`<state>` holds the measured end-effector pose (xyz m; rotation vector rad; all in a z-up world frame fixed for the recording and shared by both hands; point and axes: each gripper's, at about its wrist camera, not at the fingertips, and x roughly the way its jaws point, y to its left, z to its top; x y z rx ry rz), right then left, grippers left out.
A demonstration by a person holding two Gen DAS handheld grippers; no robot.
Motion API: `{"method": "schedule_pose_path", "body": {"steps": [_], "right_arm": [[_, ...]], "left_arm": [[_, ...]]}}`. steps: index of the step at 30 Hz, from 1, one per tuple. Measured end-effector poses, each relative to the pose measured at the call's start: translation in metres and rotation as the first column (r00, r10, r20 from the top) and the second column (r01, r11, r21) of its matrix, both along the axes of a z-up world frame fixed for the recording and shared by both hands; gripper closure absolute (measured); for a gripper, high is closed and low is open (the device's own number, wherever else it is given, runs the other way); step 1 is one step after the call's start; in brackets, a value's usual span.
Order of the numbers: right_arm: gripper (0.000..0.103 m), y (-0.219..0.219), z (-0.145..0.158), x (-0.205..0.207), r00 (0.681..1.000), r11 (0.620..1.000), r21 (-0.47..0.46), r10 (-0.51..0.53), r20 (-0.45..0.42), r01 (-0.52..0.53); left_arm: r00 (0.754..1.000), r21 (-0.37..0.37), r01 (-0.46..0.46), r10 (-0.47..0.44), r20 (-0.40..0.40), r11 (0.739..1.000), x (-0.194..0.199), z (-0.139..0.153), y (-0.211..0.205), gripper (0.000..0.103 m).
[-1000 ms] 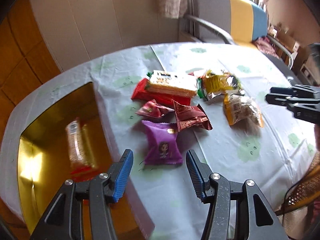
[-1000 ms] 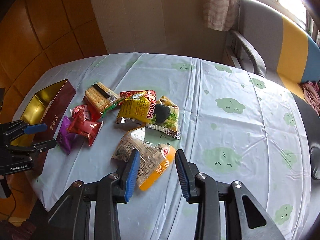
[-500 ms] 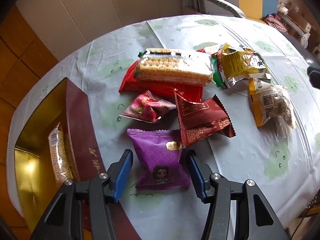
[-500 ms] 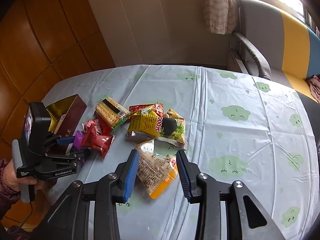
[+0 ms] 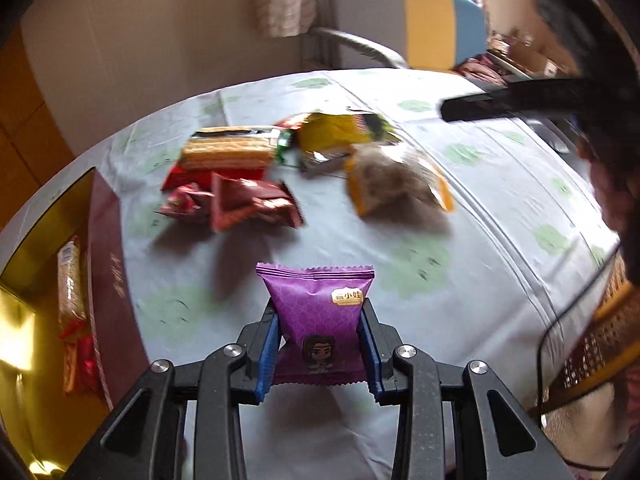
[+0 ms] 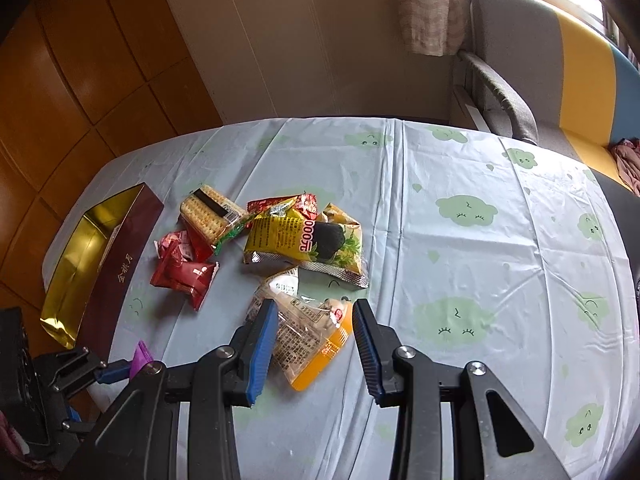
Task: Organize snacks
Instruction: 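Grasp the purple wrapped cake with the left gripper, then lift the purple cake with the left gripper while the right gripper grasps a dark red cake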
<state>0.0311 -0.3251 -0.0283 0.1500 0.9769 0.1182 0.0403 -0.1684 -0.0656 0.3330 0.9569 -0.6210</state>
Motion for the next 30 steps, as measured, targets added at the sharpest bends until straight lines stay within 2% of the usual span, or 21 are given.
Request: {"method": "schedule_pose_path", "body": {"steps": [3,6,10,12,15,22,25,27,28,29,30], "right_arm": [[0.064,0.014,-0.002,-0.001,0.997,0.997,0.01,0.076,-0.003,-0.076],[0.064,0.033,-0.003,-0.001,0.986,0.986,0.01,0.165,0.0,-0.165],[0.063,0.064,-0.005,0.004,0.961,0.959,-0.048,0.277,-0.012,-0.278],[0.058,0.082,-0.005,0.011,0.944,0.94,-0.077,0.331,-0.019,-0.331],[0.051,0.114,-0.007,0.026,0.898,0.889,-0.131,0.438,-0.039,-0.439],[0.048,0.169,-0.032,0.056,0.77,0.703,-0.323,0.612,-0.179,-0.634],[0.048,0.18,-0.043,0.067,0.748,0.658,-0.369,0.628,-0.212,-0.657],[0.048,0.182,-0.049,0.074,0.75,0.652,-0.383,0.623,-0.22,-0.654],[0.053,0.181,-0.052,0.078,0.76,0.664,-0.381,0.611,-0.221,-0.644],[0.074,0.181,-0.053,0.083,0.772,0.68,-0.373,0.597,-0.219,-0.631],[0.075,0.177,-0.052,0.084,0.788,0.704,-0.359,0.581,-0.204,-0.613]], "left_arm": [[1.0,-0.012,-0.002,0.002,-0.017,1.0,-0.015,-0.013,0.0,0.067],[0.999,-0.064,-0.036,0.034,-0.031,0.997,-0.015,-0.017,0.009,0.066],[0.997,-0.095,-0.054,0.048,-0.066,0.994,-0.011,-0.02,0.015,0.065],[0.997,-0.092,-0.049,0.043,-0.064,0.995,-0.009,-0.019,0.014,0.066],[0.997,-0.106,-0.049,0.042,-0.069,0.993,-0.009,-0.018,0.019,0.066],[0.996,-0.145,-0.062,0.052,-0.074,0.988,-0.011,-0.02,0.033,0.066],[0.996,-0.156,-0.06,0.05,-0.068,0.986,-0.011,-0.021,0.034,0.066],[0.996,-0.162,-0.061,0.05,-0.067,0.985,-0.011,-0.022,0.034,0.066],[0.996,-0.163,-0.061,0.051,-0.066,0.985,-0.012,-0.022,0.034,0.066],[0.997,-0.163,-0.061,0.051,-0.066,0.985,-0.012,-0.022,0.034,0.066],[0.997,-0.164,-0.062,0.052,-0.066,0.985,-0.012,-0.022,0.034,0.066]]}}
